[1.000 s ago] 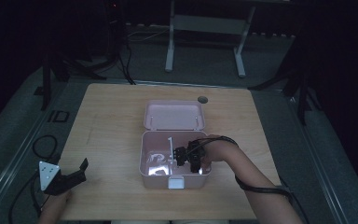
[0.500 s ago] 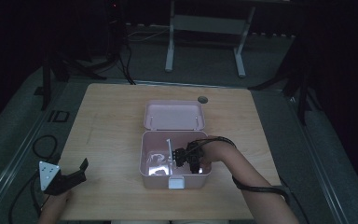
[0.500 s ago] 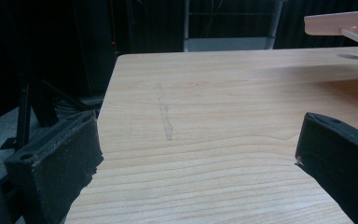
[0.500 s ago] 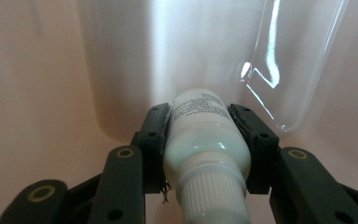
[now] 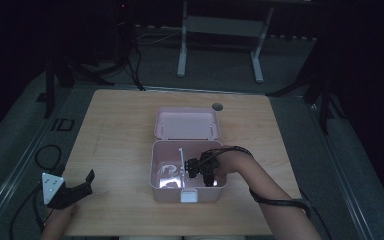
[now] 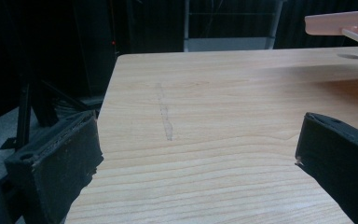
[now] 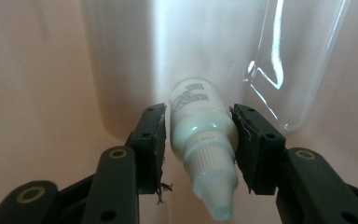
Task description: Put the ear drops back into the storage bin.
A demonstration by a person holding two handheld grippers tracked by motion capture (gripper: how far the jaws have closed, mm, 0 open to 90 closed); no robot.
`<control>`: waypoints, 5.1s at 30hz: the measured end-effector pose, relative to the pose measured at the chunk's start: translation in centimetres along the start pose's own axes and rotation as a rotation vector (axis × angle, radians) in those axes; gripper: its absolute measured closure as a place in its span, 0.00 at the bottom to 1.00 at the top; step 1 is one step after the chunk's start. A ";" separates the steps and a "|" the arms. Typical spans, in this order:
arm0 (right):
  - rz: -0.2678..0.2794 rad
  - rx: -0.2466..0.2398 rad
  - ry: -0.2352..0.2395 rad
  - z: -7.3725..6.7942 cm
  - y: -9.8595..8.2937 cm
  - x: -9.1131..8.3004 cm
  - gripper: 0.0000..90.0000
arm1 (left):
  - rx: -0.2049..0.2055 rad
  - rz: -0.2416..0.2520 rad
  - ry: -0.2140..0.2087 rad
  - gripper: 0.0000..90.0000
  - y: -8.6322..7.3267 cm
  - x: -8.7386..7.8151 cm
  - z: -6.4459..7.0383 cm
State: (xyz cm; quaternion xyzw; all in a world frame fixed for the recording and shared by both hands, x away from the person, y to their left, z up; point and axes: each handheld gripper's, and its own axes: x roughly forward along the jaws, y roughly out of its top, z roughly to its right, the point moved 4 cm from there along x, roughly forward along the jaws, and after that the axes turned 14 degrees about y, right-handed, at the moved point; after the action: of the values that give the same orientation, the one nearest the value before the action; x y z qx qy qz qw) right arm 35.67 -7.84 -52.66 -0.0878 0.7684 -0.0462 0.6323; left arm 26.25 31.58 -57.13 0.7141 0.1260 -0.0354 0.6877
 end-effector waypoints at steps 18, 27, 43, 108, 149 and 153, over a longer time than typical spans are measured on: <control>0.158 0.043 -0.057 -0.4 -1.7 -5.4 0.30 | 0.002 0.000 0.000 0.00 0.0 0.0 0.0; 0.273 0.049 -0.081 -0.9 -3.9 -8.0 0.20 | 0.003 0.000 0.002 0.00 0.0 0.0 0.0; 0.438 0.109 -0.143 -1.6 -8.9 -11.1 0.20 | 0.006 -0.001 0.002 0.00 0.0 0.0 0.0; 1.129 0.937 -0.550 1.1 -22.5 7.5 0.16 | 0.002 0.000 0.003 0.00 0.0 0.0 0.0; 1.248 1.180 -0.824 -0.7 -24.9 8.9 0.15 | -0.003 0.003 -0.006 0.00 0.0 0.0 0.0; 1.233 1.170 -0.826 -0.6 -24.7 9.0 0.15 | -0.002 0.002 -0.004 0.00 0.0 0.0 0.0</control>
State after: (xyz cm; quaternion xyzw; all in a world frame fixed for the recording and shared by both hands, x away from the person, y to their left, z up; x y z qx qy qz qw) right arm 35.29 -33.82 -56.68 0.6558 0.2495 -0.0472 0.7110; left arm 26.24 31.58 -57.12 0.7136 0.1237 -0.0360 0.6886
